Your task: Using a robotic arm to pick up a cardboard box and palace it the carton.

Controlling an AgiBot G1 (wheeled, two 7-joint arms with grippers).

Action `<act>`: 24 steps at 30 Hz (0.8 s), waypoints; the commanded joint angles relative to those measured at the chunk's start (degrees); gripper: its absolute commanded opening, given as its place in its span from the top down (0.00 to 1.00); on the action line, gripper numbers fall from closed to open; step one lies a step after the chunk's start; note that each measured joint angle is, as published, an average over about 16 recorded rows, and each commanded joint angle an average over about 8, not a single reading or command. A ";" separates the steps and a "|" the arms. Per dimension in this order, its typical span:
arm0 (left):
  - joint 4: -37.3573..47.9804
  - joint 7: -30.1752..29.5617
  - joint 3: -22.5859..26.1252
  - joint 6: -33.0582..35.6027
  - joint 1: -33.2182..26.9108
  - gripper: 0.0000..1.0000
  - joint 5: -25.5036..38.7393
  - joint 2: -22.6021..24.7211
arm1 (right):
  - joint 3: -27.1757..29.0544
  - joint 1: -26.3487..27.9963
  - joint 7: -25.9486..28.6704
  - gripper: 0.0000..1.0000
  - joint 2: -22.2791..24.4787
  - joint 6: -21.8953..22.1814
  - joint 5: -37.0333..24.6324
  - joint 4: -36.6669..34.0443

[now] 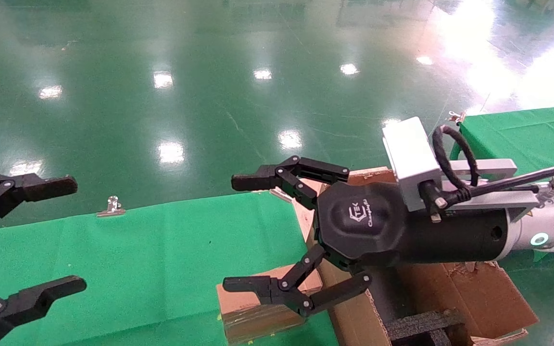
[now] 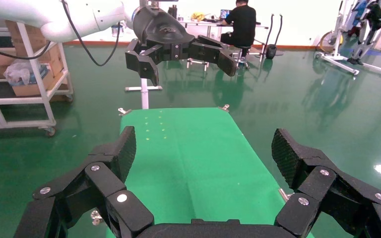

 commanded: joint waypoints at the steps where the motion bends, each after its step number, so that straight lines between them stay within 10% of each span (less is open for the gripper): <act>1: 0.00 0.00 0.00 0.00 0.00 0.00 0.00 0.00 | 0.00 0.00 0.00 0.00 0.00 0.00 0.00 0.00; 18: 0.00 0.00 0.00 0.00 0.00 0.03 0.00 0.00 | 0.00 0.00 0.00 0.00 0.00 0.00 0.00 0.00; 24: 0.00 0.00 0.00 0.00 0.00 0.73 0.00 0.00 | 0.00 0.00 0.00 0.00 0.00 0.00 0.00 0.00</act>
